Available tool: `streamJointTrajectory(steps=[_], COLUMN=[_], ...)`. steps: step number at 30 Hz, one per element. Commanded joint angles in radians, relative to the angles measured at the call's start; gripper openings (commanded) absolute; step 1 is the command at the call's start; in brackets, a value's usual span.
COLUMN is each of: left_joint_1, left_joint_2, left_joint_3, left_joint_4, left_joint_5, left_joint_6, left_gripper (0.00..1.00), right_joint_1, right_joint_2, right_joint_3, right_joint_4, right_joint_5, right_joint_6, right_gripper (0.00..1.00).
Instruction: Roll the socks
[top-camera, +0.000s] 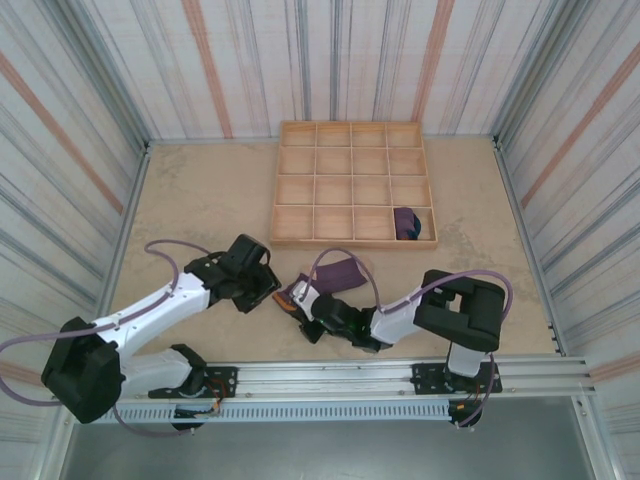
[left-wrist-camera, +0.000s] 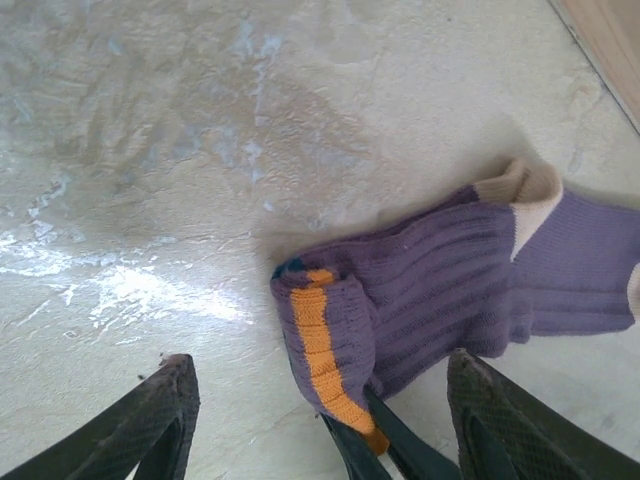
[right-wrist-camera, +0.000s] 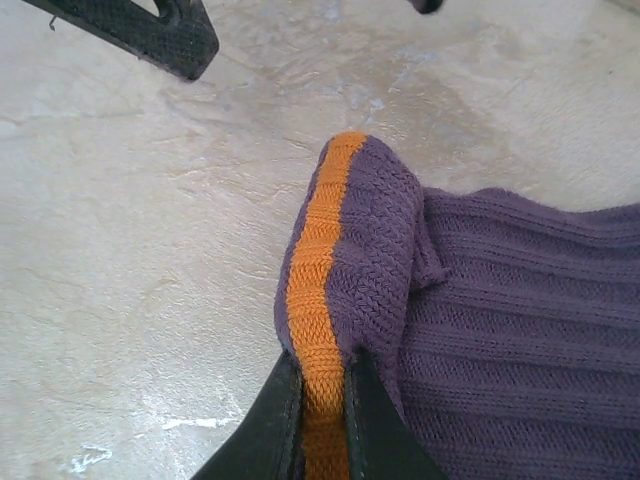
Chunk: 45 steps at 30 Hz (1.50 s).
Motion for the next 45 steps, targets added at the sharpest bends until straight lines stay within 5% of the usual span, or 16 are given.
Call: streamJointTrajectory(steps=[1, 7, 18, 30, 45], left_joint_1=[0.003, -0.009, -0.073, -0.167, -0.190], left_joint_2=[0.029, 0.033, 0.055, 0.151, 0.185], left_joint_3=[0.031, 0.020, 0.012, 0.029, 0.043], left_joint_4=[-0.042, -0.030, 0.014, 0.119, 0.153], left_joint_5=[0.004, -0.001, -0.038, -0.053, -0.058], left_joint_6=[0.050, 0.039, 0.012, -0.027, -0.039], left_gripper=[0.66, 0.64, 0.61, 0.60, 0.57], right_joint_1=[-0.054, -0.211, -0.383, -0.474, -0.439], right_joint_2=[0.037, 0.084, 0.169, 0.294, 0.084], right_joint_3=[-0.069, -0.139, -0.214, -0.276, -0.218], right_joint_4=[-0.199, -0.017, 0.209, 0.382, -0.121], right_joint_5=[-0.245, -0.508, -0.716, -0.750, -0.682], right_joint_6=[0.126, 0.291, 0.557, 0.827, 0.826], right_gripper=[0.00, 0.00, 0.00, 0.00, 0.00])
